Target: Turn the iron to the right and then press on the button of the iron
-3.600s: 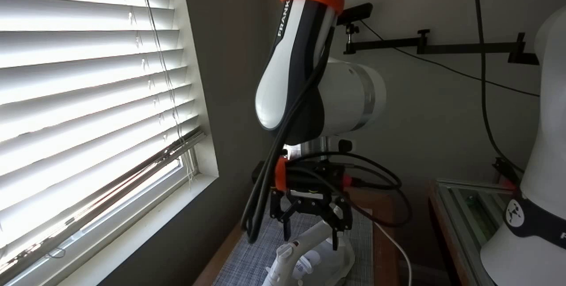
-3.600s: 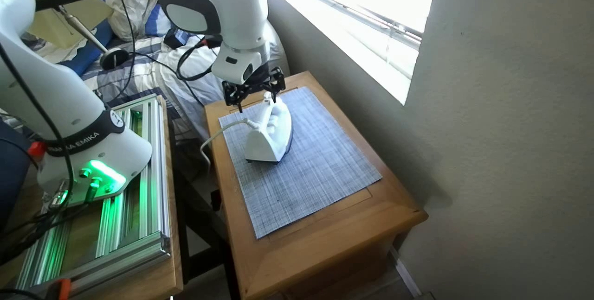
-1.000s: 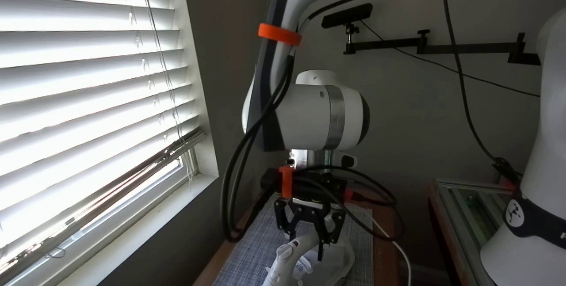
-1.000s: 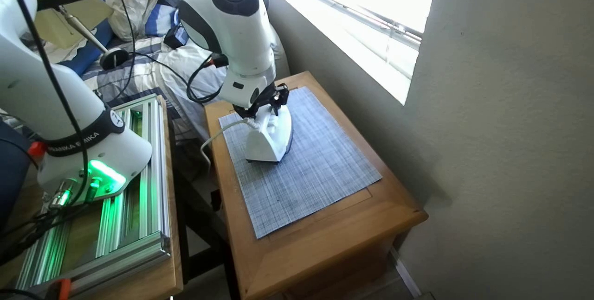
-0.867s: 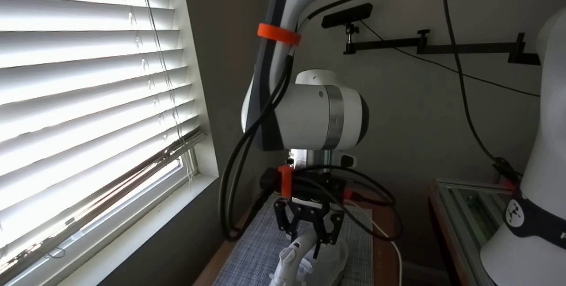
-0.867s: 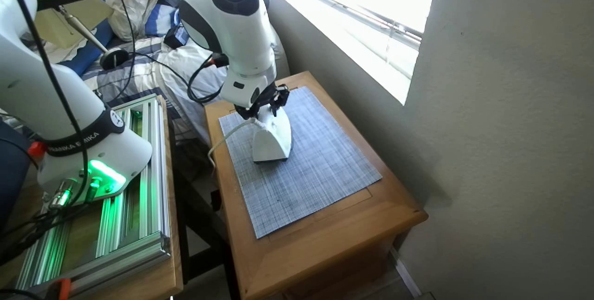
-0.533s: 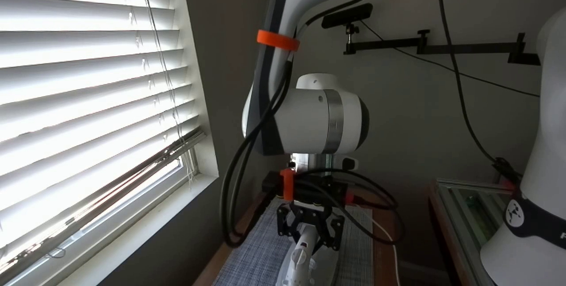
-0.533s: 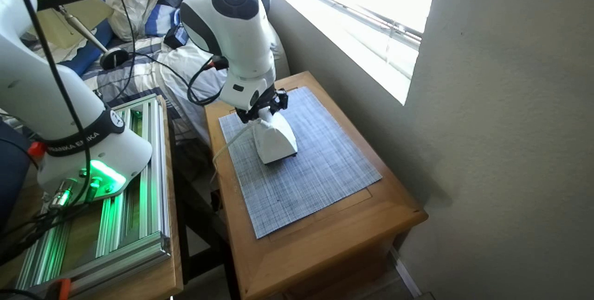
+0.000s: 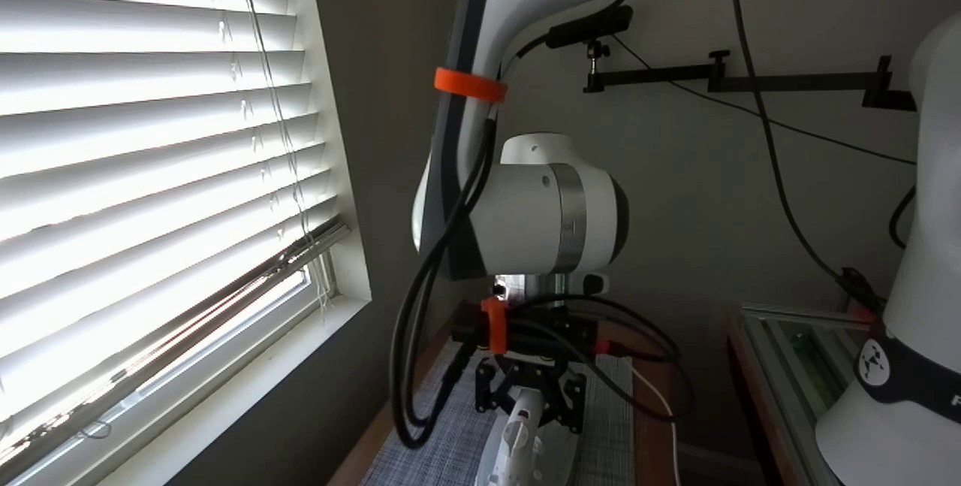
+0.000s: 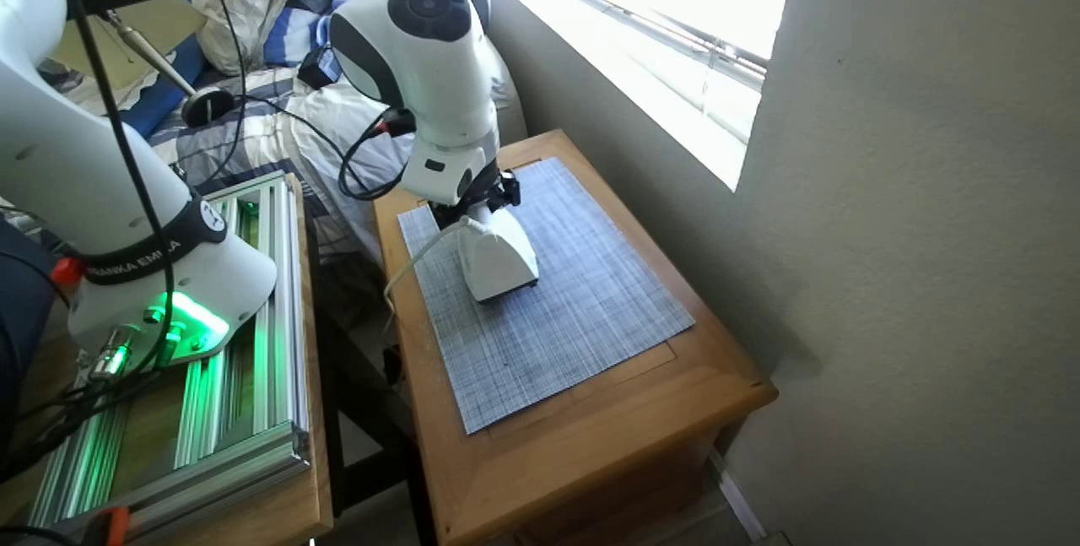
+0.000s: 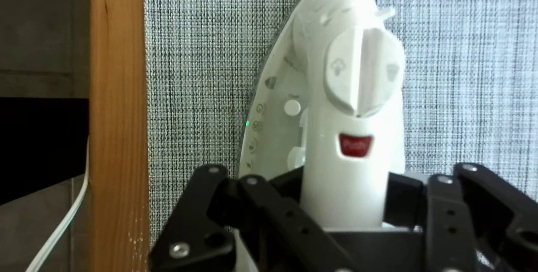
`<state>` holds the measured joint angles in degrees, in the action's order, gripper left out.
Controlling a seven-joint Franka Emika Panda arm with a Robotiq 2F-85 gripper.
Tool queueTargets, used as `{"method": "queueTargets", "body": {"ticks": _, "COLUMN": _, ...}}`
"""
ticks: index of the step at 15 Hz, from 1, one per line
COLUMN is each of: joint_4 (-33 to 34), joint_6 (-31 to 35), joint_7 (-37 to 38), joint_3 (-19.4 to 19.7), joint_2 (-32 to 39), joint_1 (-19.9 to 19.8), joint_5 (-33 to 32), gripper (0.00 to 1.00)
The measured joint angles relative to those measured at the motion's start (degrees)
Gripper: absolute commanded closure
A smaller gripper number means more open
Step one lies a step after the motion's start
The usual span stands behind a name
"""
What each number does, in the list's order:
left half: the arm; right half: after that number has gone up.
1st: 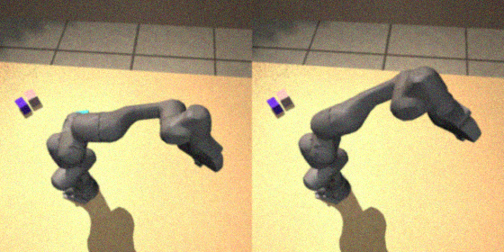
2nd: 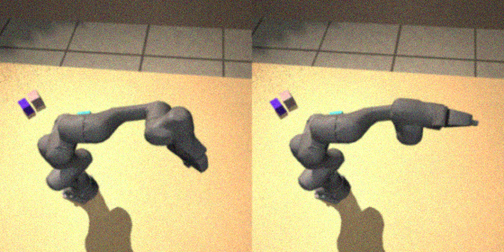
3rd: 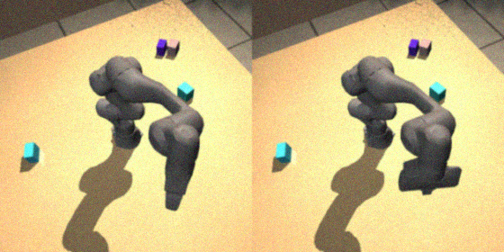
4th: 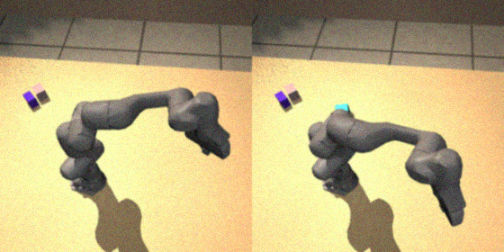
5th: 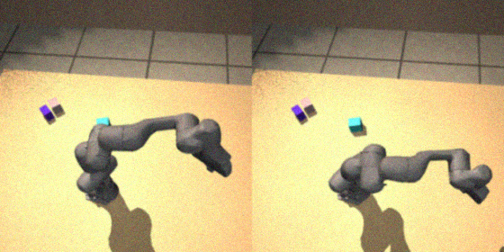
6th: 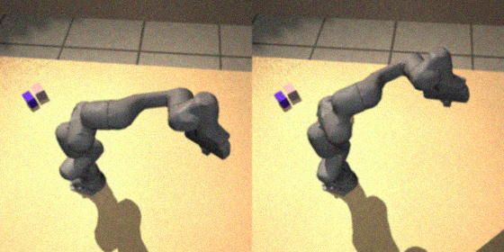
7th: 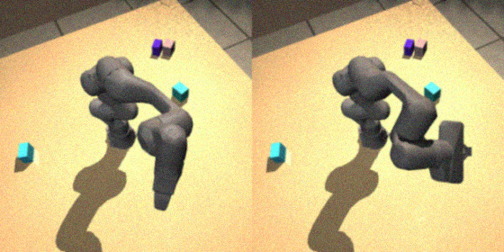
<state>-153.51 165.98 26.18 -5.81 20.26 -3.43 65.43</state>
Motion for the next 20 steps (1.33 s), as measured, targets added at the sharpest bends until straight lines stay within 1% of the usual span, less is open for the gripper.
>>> {"method": "queueTargets", "body": {"ticks": 2, "joint_4": -0.1, "joint_6": -0.03, "joint_7": -0.4, "joint_3": 1.25, "joint_2": -0.28, "joint_1": 2.07, "joint_5": -3.32, "gripper": 1.0}}
{"method": "queueTargets", "body": {"ticks": 5, "joint_4": -1.0, "joint_6": -0.52, "joint_7": -0.34, "joint_3": 2.71, "joint_2": -1.32, "joint_1": 4.62, "joint_5": -12.71, "gripper": 1.0}}
{"method": "queueTargets", "body": {"ticks": 7, "joint_4": -1.76, "joint_6": -2.07, "joint_7": 0.08, "joint_3": 4.89, "joint_2": -2.69, "joint_1": 6.56, "joint_5": -20.47, "gripper": 1.0}}
{"method": "queueTargets", "body": {"ticks": 11, "joint_4": -2.35, "joint_6": -7.71, "joint_7": 2.24, "joint_3": 11.59, "joint_2": -6.38, "joint_1": 10.57, "joint_5": -37.55, "gripper": 1.0}}
{"method": "queueTargets", "body": {"ticks": 13, "joint_4": -1.95, "joint_6": -11.06, "joint_7": 3.0, "joint_3": 14.17, "joint_2": -8.32, "joint_1": 11.34, "joint_5": -45.93, "gripper": 1.0}}
{"method": "queueTargets", "body": {"ticks": 15, "joint_4": -1.16, "joint_6": -14.0, "joint_7": 3.19, "joint_3": 14.86, "joint_2": -9.98, "joint_1": 10.96, "joint_5": -53.09, "gripper": 1.0}}
{"method": "queueTargets", "body": {"ticks": 16, "joint_4": -0.62, "joint_6": -15.54, "joint_7": 3.09, "joint_3": 14.83, "joint_2": -10.63, "joint_1": 10.83, "joint_5": -55.58, "gripper": 1.0}}
{"method": "queueTargets", "body": {"ticks": 20, "joint_4": 1.92, "joint_6": -20.51, "joint_7": 1.07, "joint_3": 13.11, "joint_2": -11.72, "joint_1": 10.53, "joint_5": -60.76, "gripper": 1.0}}
